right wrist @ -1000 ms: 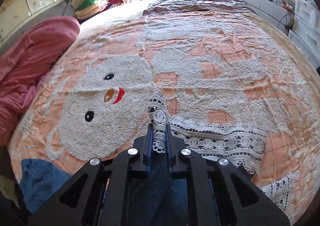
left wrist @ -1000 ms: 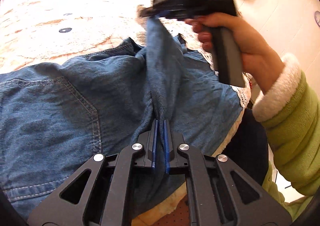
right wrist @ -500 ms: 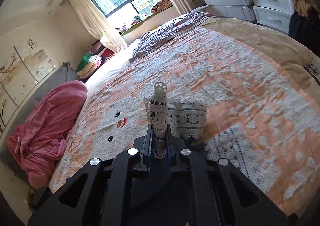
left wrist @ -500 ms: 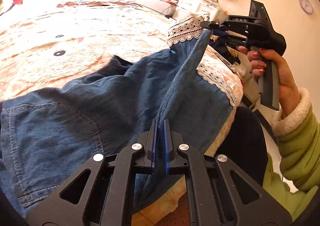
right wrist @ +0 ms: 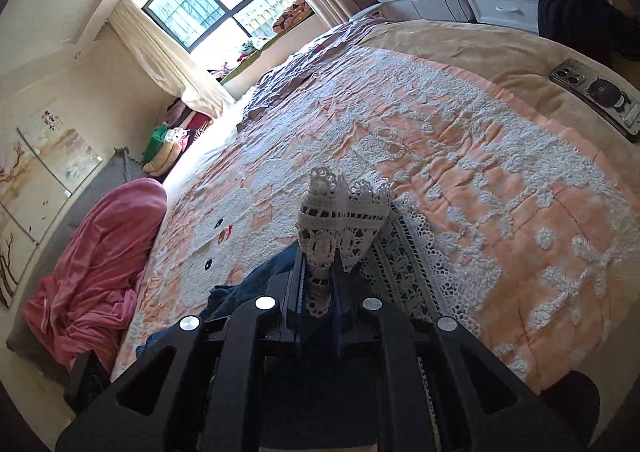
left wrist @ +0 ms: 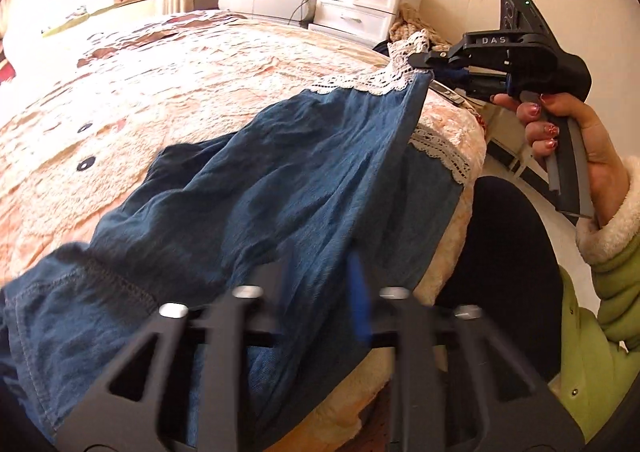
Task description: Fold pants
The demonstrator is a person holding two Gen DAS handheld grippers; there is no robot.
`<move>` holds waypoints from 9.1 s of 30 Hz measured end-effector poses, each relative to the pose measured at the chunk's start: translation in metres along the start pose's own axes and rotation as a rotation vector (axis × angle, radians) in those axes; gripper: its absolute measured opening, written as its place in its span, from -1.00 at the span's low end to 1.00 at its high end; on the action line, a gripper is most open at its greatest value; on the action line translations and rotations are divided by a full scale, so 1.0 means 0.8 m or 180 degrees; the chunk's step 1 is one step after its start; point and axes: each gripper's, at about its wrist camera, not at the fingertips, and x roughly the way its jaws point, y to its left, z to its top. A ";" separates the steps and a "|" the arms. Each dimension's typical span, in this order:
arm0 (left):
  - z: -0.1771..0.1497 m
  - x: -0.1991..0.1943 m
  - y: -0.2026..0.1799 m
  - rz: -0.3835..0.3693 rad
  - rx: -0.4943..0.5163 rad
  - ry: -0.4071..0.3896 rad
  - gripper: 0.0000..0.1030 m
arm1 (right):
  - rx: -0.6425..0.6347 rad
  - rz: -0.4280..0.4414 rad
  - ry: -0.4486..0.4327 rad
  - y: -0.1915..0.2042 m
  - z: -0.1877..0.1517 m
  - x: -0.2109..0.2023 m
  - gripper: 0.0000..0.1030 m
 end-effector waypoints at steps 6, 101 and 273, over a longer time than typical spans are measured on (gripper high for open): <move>0.010 -0.020 0.002 0.0054 0.0185 -0.0084 -0.99 | 0.0122 0.0099 0.0024 -0.008 -0.010 -0.014 -0.80; 0.093 0.075 0.147 0.0280 -0.0382 0.0768 0.05 | -0.0876 -0.0388 0.0464 -0.011 0.040 0.044 0.43; 0.090 -0.003 0.006 0.0489 -0.0446 0.0136 0.82 | -0.0616 -0.0563 0.0196 -0.035 -0.080 -0.053 0.83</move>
